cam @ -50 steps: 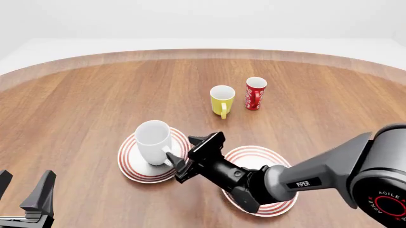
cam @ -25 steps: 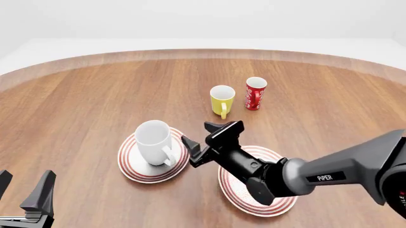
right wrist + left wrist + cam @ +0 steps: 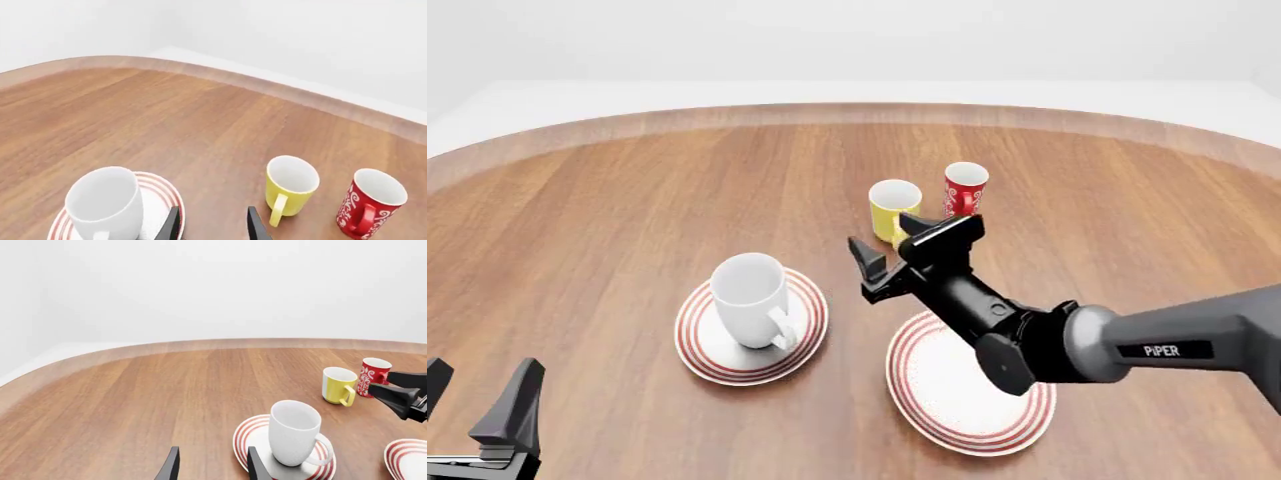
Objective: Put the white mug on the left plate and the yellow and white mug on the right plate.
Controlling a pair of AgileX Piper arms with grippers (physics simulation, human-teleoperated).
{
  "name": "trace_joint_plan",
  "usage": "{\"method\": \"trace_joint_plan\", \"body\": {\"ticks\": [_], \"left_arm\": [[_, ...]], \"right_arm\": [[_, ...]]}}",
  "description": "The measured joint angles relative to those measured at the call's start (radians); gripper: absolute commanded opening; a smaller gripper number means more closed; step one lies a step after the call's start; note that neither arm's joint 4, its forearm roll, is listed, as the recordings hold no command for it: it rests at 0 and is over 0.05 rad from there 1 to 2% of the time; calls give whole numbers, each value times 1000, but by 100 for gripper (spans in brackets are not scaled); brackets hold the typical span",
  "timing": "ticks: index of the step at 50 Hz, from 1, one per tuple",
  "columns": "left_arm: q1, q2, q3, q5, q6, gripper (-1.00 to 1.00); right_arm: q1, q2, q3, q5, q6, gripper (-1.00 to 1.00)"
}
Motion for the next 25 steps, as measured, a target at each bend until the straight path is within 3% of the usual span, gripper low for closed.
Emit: {"method": "trace_joint_plan", "body": {"ticks": [25], "left_arm": [[0, 0, 0, 0, 0, 100]], "right_arm": [[-98, -55, -106, 170, -28, 100]]}}
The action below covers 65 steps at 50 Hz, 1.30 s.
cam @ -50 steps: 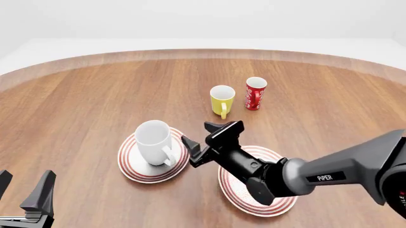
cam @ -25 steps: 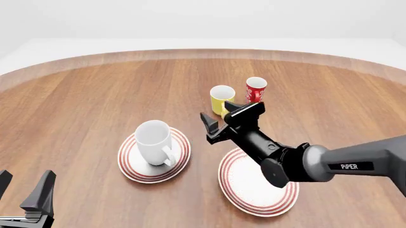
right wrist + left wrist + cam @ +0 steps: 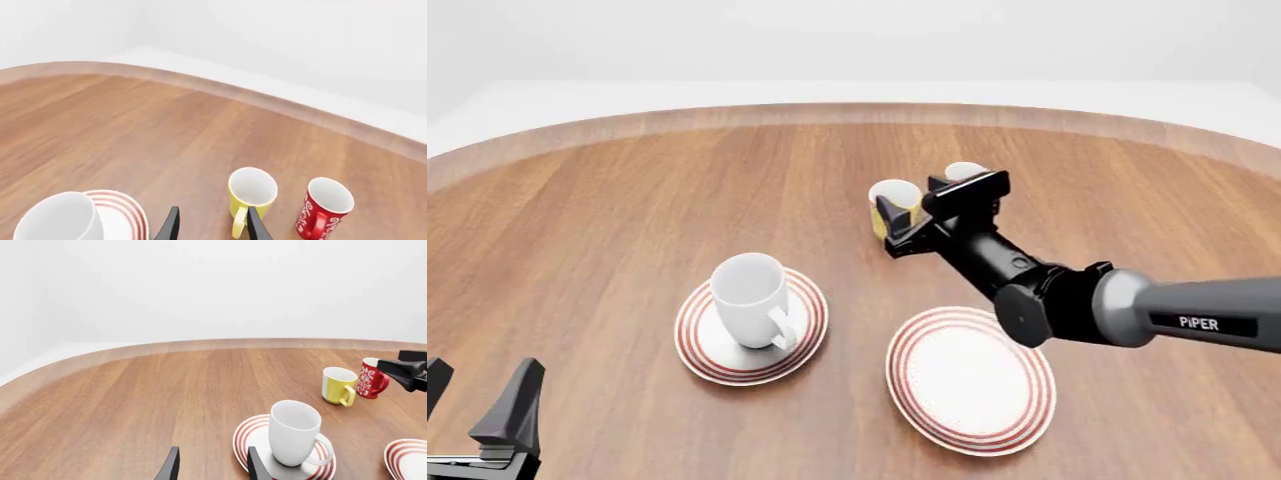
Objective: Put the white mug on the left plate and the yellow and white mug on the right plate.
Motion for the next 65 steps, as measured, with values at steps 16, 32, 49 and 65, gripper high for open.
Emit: {"method": "trace_joint_plan", "body": {"ticks": [16, 32, 49, 65], "left_arm": [[0, 0, 0, 0, 0, 100], [0, 0, 0, 0, 0, 100], [0, 0, 0, 0, 0, 100], [0, 0, 0, 0, 0, 100]], "right_arm": [[-48, 16, -79, 97, 14, 100], [-86, 72, -146, 141, 40, 100], [-92, 147, -199, 157, 72, 100], [-96, 224, -242, 167, 111, 100]]}}
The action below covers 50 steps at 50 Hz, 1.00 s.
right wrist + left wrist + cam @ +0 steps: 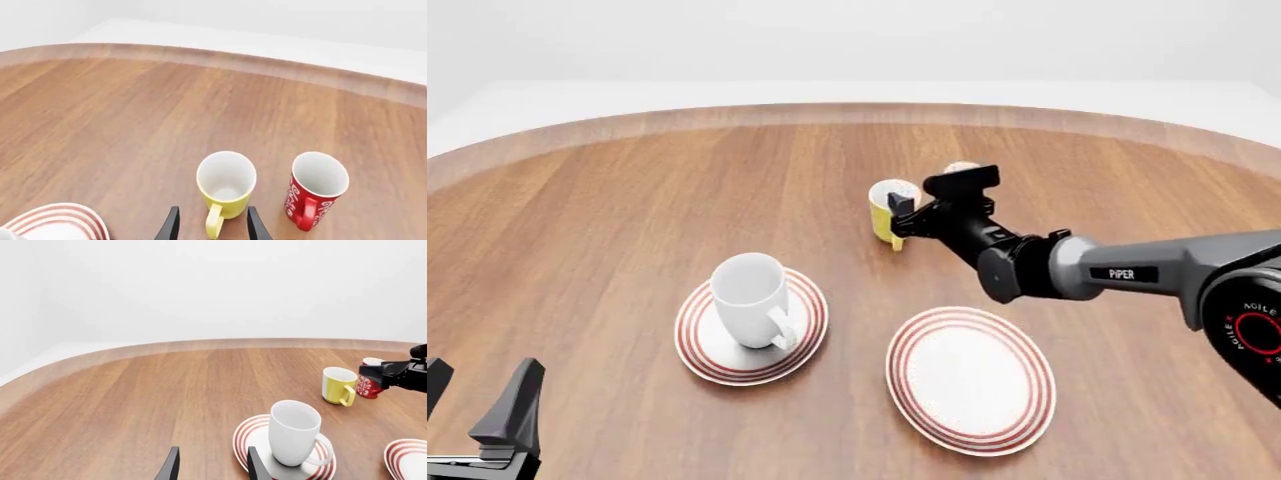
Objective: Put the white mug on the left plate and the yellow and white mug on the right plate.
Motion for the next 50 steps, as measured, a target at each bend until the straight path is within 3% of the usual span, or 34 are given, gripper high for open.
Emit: {"method": "trace_joint_plan", "body": {"ticks": [50], "left_arm": [[0, 0, 0, 0, 0, 100]], "right_arm": [[-2, 165, -129, 52, 15, 100]]}}
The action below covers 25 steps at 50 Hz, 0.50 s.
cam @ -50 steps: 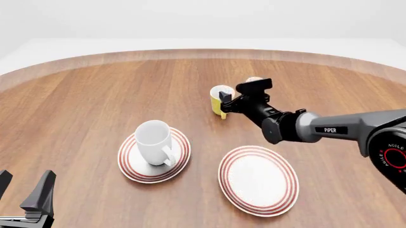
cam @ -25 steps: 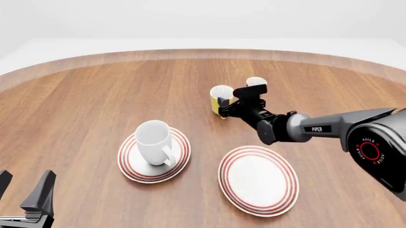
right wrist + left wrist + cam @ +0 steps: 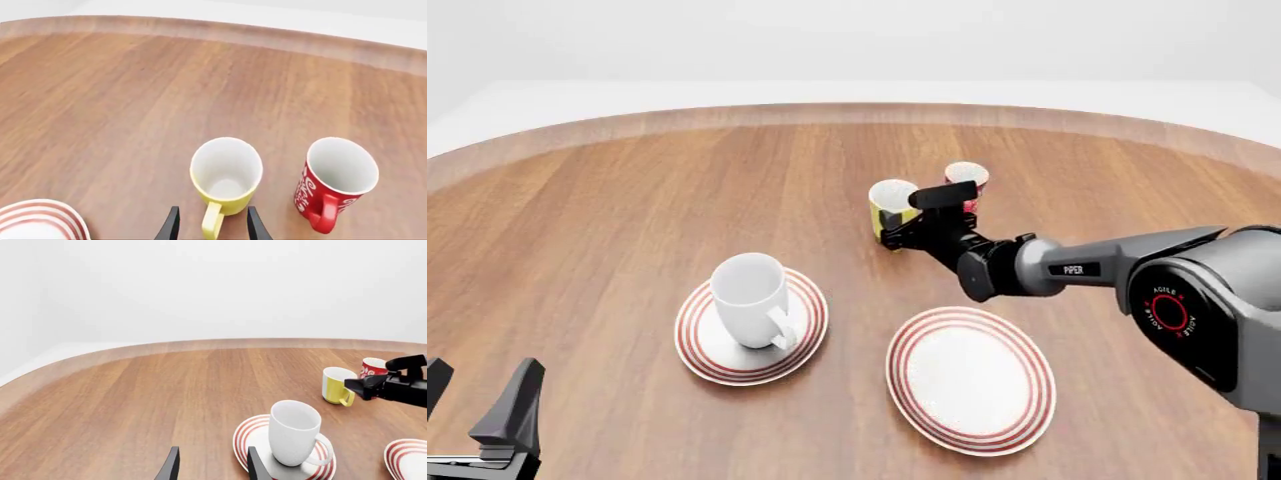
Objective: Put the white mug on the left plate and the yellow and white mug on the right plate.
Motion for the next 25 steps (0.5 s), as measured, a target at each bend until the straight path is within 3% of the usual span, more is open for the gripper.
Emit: {"method": "trace_joint_plan", "body": {"ticks": [25], "left_arm": [[0, 0, 0, 0, 0, 100]], "right_arm": [[7, 70, -46, 28, 11, 100]]}}
